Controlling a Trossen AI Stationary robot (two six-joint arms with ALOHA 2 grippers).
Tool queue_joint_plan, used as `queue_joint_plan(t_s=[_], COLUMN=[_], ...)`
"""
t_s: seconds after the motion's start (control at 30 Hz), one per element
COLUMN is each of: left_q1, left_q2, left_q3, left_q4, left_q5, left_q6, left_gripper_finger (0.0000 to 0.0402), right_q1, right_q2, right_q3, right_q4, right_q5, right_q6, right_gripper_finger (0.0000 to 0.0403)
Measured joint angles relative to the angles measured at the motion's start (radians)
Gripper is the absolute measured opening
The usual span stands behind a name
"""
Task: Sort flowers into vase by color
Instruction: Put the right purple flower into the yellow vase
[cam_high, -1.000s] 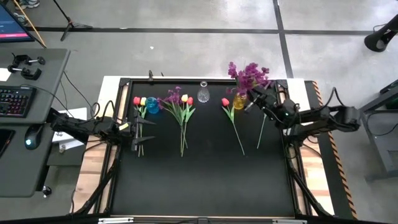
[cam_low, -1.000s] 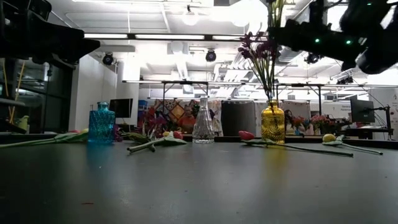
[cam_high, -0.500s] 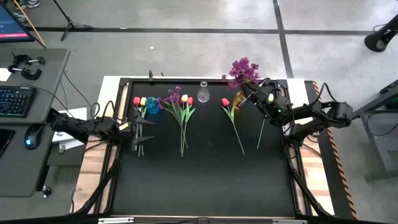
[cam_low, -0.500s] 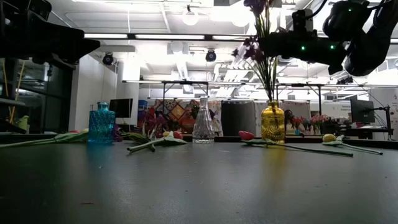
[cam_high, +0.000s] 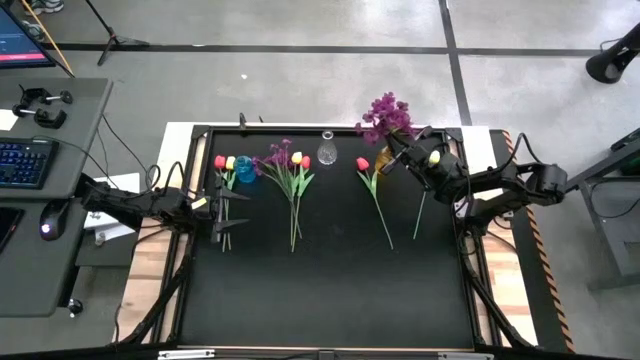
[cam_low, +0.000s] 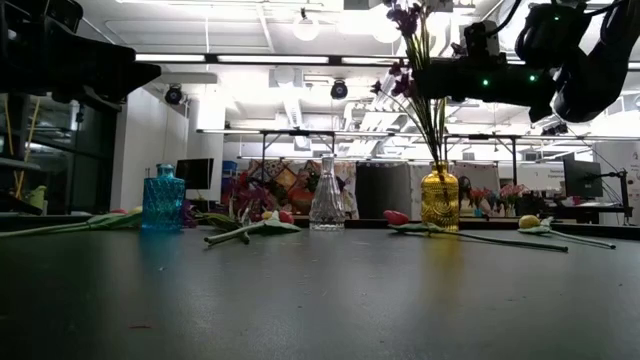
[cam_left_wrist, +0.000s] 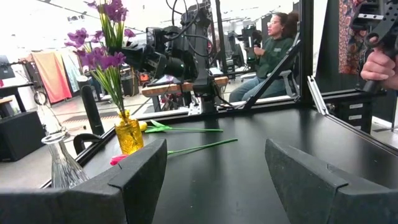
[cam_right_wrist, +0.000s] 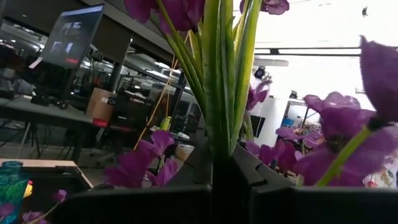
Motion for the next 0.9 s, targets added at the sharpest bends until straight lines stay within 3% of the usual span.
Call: queue_joint_plan(t_s=[0.23, 0.67, 0.9], left_q1=[0.000, 0.000, 0.000], left_q2=[0.000, 0.000, 0.000], left_q3=[0.000, 0.000, 0.000], left_q4=[0.000, 0.000, 0.000], left_q5=[0.000, 0.000, 0.000], left_q6=[0.000, 0.000, 0.000], left_gripper_finger=[0.0262, 0.0262, 0.0262], right_q1=[0.001, 0.075, 0.125], right_q2=[0.000, -0.001, -0.001], right_q3=[0.000, 0.000, 0.000], right_q4=[-0.003, -0.004, 0.001], right_q5=[0.015, 0.144, 0.144], right_q6=[0.000, 0.000, 0.000], right_gripper_finger=[0.0038, 0.0190, 0.0211])
